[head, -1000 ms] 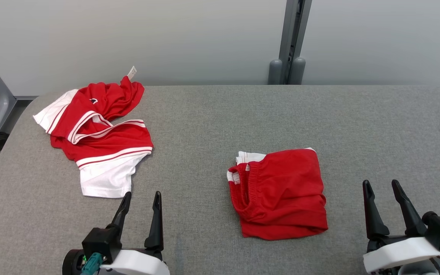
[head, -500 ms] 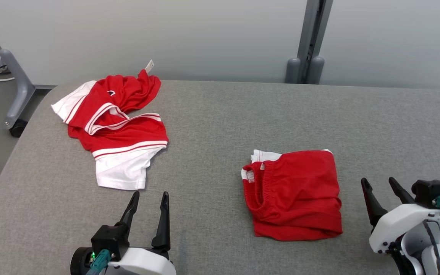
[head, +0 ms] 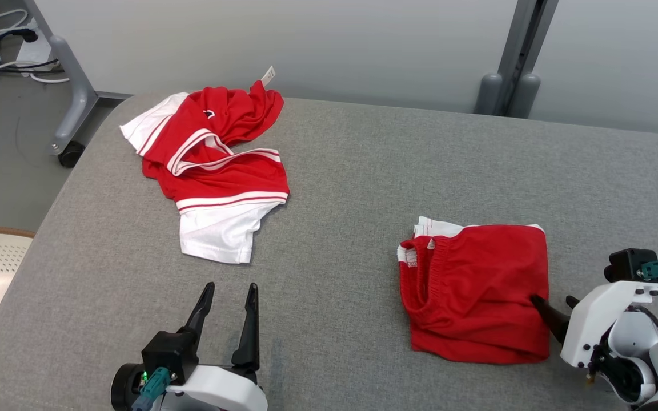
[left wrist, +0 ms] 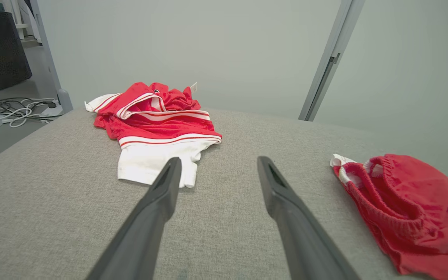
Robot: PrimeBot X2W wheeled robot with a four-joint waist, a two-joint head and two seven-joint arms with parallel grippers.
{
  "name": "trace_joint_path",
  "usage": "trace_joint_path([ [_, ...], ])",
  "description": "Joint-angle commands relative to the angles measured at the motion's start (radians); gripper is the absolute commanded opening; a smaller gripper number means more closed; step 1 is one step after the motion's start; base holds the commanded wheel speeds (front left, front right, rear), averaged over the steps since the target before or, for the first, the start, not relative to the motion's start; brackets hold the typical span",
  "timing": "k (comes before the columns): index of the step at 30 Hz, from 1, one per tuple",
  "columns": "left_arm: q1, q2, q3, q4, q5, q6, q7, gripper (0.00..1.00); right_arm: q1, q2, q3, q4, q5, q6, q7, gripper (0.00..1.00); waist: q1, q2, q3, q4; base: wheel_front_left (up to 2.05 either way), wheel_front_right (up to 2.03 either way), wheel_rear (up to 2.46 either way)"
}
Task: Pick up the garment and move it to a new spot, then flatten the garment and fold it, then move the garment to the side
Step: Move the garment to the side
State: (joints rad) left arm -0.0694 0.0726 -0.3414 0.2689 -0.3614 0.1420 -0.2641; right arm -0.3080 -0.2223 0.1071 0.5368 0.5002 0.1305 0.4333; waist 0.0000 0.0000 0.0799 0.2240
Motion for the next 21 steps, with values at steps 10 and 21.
trace_joint_path([
  [10, -0.024, -0.005, 0.012, 0.007, 0.017, -0.010, -0.001, 1.00, -0.073, -0.022, 0.027, 0.105, 0.113, 0.001, 0.028, 0.75, 0.0000, 0.0000, 0.026, 0.031, 0.00, 0.00, 0.00],
  [21, -0.028, -0.010, 0.027, -0.020, 0.026, -0.020, 0.000, 1.00, -0.180, -0.086, 0.103, 0.175, 0.072, 0.000, -0.055, 0.00, 0.0000, 0.0000, 0.061, -0.018, 0.00, 0.00, 0.00],
])
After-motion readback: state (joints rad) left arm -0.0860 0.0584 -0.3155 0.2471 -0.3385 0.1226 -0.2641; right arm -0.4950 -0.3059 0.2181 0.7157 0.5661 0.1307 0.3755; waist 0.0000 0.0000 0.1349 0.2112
